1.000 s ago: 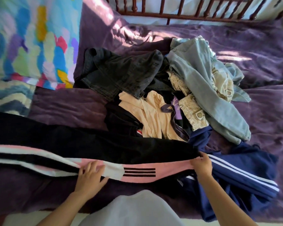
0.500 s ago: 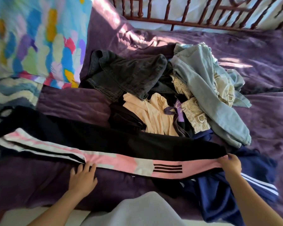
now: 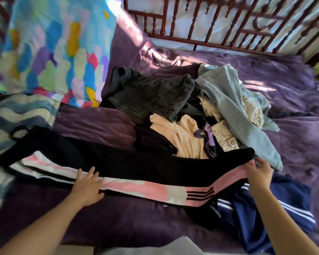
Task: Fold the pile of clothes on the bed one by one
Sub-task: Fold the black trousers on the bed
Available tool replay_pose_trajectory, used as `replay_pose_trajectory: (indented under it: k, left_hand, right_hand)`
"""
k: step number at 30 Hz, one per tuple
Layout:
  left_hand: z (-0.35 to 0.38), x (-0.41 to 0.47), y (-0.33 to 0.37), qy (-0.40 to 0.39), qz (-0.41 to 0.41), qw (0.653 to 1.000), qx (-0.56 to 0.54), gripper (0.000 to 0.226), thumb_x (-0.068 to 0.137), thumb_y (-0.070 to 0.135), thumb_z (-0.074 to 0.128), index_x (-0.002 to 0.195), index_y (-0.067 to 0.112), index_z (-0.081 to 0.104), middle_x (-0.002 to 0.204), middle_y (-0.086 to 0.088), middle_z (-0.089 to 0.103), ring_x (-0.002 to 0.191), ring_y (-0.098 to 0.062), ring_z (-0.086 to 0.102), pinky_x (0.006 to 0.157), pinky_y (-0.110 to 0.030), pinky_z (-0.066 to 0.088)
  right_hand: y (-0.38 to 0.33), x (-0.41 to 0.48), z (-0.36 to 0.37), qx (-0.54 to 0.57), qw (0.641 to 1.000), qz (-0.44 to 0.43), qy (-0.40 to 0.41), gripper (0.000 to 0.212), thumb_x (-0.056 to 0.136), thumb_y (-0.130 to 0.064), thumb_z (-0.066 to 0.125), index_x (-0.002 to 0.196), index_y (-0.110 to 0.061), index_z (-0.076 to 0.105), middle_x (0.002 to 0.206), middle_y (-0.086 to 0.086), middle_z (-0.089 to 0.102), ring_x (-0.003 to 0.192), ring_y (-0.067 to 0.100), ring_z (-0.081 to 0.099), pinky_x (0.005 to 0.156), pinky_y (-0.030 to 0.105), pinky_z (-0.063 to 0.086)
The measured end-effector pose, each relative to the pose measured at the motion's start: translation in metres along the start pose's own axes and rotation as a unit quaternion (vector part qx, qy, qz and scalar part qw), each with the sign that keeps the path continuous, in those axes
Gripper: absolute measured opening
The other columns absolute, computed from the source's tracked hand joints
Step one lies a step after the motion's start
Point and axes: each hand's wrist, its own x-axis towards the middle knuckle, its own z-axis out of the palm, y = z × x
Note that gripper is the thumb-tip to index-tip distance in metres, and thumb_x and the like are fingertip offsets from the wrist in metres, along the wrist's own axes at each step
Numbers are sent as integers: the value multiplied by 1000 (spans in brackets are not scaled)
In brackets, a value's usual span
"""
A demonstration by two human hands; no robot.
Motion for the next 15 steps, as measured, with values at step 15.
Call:
replay_pose_trajectory:
  k: [15]
  left_hand:
    - [41,-20,-142,244,-37,919,-308,67,83,54,32,125,8,59,129,-22,55,119,-39,53,90,-53,49]
  right_hand:
    - [-156,-288,260,29,950,-165,-265,39,90,-1,52,129,-7,49,110,9,59,101,16,61,58,2,36]
